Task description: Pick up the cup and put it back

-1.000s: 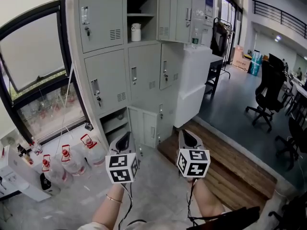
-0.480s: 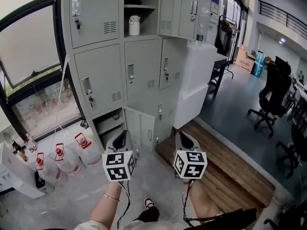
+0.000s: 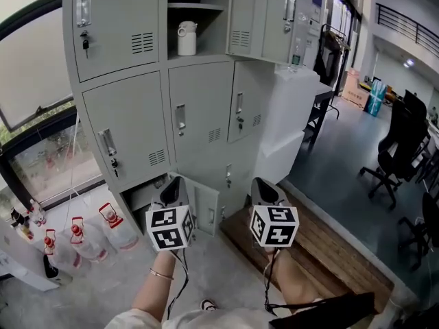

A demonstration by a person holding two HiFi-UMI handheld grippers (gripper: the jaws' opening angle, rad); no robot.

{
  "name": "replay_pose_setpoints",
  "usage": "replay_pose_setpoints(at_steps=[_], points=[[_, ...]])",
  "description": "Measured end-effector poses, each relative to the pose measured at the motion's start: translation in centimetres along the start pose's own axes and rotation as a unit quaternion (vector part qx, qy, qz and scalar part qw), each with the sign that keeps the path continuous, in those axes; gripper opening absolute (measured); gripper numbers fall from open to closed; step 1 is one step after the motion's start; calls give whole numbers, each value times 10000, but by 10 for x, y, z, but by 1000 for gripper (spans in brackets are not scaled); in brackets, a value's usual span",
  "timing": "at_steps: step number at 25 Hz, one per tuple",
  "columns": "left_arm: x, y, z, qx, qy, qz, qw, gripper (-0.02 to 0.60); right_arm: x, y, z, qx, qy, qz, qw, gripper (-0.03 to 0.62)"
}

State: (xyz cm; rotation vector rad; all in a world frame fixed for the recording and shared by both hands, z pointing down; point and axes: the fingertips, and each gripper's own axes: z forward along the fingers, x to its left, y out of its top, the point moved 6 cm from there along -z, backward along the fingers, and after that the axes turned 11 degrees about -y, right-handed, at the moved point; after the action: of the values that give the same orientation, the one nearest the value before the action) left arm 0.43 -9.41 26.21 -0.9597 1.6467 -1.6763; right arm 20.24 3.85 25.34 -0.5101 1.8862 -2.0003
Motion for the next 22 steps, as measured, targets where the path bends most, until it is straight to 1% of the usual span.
replay_pose_setpoints(at_steps=[4, 12, 15, 17, 22], points=[[23, 13, 40, -120, 169, 32, 9998, 9, -2, 13, 52, -102, 110, -21, 9999, -8], [55, 12, 79, -11, 566, 72, 9984, 9, 4, 12, 131, -29, 450, 178, 9988, -8], [61, 8, 89, 21, 779, 87, 9969, 9, 8, 14, 156, -17, 667, 248, 9975, -8], [65, 6, 97, 9, 970, 30, 9953, 9, 8, 18, 174, -36, 853, 249, 9960, -8], [68, 10, 112, -127, 1533, -87, 9881, 9, 8, 32, 215, -92, 1419, 87, 9898, -8]])
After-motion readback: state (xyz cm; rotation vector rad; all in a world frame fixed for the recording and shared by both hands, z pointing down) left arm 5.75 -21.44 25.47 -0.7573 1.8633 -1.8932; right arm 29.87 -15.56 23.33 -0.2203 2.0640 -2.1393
